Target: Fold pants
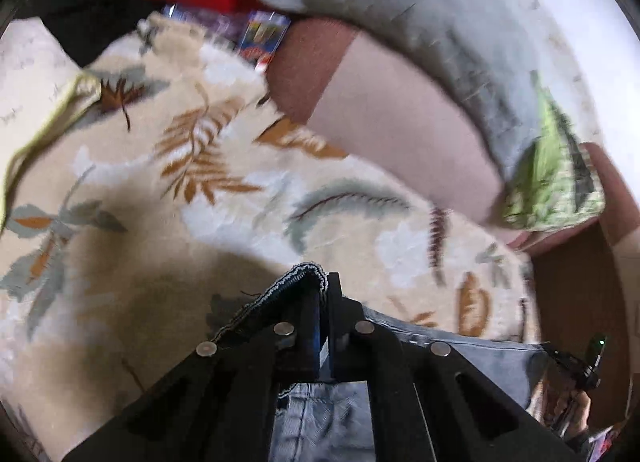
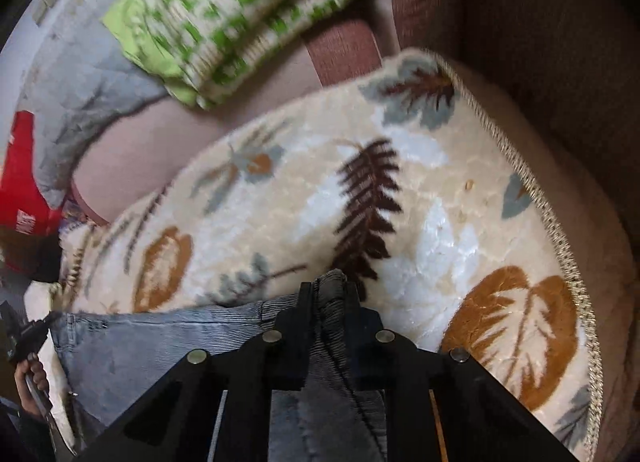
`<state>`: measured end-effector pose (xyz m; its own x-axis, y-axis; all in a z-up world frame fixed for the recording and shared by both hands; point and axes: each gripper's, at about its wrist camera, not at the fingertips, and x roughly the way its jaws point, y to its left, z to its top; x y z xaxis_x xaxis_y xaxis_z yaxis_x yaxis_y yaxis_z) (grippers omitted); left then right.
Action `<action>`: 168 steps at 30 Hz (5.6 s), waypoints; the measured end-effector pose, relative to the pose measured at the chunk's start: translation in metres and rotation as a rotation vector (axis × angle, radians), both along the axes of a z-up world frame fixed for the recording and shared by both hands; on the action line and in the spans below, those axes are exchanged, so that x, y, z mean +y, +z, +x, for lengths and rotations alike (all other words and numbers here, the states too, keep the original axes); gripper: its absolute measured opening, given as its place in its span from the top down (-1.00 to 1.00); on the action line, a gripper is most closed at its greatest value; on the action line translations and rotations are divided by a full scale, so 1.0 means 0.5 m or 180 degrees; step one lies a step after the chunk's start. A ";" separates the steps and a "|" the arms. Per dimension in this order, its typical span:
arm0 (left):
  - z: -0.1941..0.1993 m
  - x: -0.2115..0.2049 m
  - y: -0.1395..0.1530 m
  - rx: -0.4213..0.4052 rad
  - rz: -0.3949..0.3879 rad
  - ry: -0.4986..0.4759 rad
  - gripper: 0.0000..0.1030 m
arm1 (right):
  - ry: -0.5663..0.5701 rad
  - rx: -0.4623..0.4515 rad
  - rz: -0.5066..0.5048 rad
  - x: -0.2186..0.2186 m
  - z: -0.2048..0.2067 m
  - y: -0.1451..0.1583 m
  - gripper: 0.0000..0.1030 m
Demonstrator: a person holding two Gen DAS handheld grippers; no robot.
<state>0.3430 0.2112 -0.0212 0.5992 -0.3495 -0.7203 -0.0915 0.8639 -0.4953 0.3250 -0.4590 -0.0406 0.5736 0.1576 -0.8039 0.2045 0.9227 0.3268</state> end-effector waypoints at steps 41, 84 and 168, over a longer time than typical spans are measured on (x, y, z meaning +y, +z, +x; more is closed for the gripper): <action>-0.533 -0.170 -0.017 -0.0301 0.1349 -0.0638 -0.17 | -0.0382 0.0147 0.0699 0.002 -0.521 -0.035 -0.21; -0.520 -0.140 -0.021 -0.0151 0.1456 0.0008 -0.54 | -0.0652 0.0668 0.0569 0.087 -0.643 -0.089 -0.49; -0.557 -0.167 -0.057 0.0153 0.1703 0.0225 -0.81 | -0.0538 -0.0132 0.1608 0.156 -0.657 -0.140 -0.46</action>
